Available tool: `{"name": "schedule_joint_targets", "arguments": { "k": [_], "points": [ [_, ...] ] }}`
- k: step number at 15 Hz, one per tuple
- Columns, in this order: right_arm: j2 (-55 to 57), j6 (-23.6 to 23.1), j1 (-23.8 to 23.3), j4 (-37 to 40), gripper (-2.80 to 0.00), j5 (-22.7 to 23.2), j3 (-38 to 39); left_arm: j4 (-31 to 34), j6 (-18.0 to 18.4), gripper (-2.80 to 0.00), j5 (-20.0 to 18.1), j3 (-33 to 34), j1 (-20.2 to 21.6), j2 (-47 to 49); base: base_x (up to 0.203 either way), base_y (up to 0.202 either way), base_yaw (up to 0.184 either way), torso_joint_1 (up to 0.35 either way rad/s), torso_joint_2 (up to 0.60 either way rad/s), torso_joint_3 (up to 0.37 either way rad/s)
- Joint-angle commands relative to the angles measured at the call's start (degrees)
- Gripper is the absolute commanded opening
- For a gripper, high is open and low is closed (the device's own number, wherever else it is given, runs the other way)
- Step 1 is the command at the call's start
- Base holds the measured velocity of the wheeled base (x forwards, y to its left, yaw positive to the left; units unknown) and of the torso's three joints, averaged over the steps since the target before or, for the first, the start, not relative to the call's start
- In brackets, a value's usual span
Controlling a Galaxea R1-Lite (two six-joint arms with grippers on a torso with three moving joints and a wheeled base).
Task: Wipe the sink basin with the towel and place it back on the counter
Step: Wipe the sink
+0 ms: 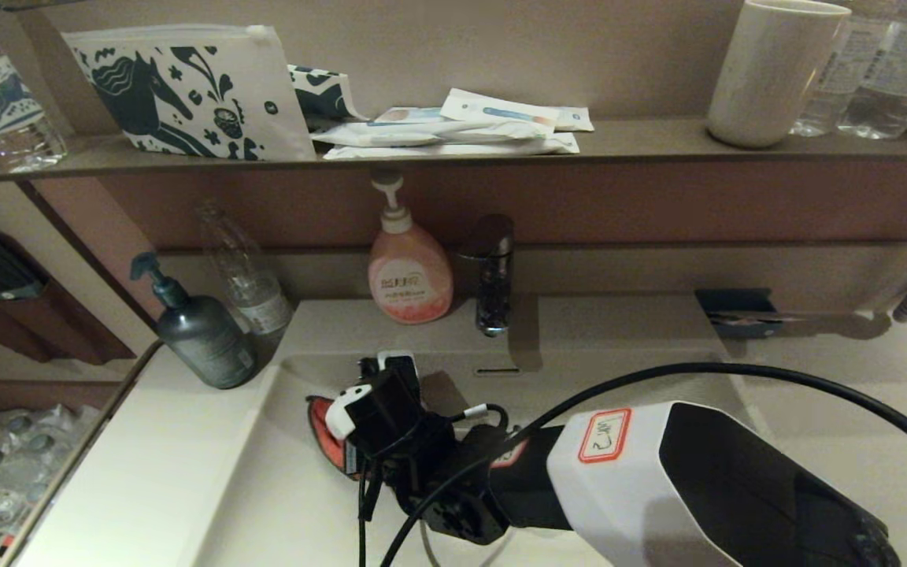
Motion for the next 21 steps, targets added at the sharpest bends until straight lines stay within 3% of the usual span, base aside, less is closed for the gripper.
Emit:
{"name": "schedule_joint_targets", "arguments": {
  "k": [1,13,18,21],
  "points": [
    [-2.7,0.2,-0.2,-0.1,-2.8,-0.3,2.1,0.0,0.0,-2.8,0.0,0.0,0.0,0.0,0.0,0.0,0.0,0.0,0.0,0.0],
    [-14.3,-3.4,-0.7,-0.2,-2.8,-8.8,15.8,0.0,0.0,-2.8,0.0,0.0,0.0,0.0,0.0,0.0,0.0,0.0,0.0,0.0],
    [-13.3,-5.6,-2.3,-1.1,-2.8,-8.9,14.4,0.0,0.0,-2.8,0.0,0.0,0.0,0.0,0.0,0.0,0.0,0.0,0.0,0.0],
    [-11.3,-10.0,-1.2,-5.2,-2.8,-8.2,13.0,0.0,0.0,-2.8,0.0,0.0,0.0,0.0,0.0,0.0,0.0,0.0,0.0,0.0]
  ]
}}
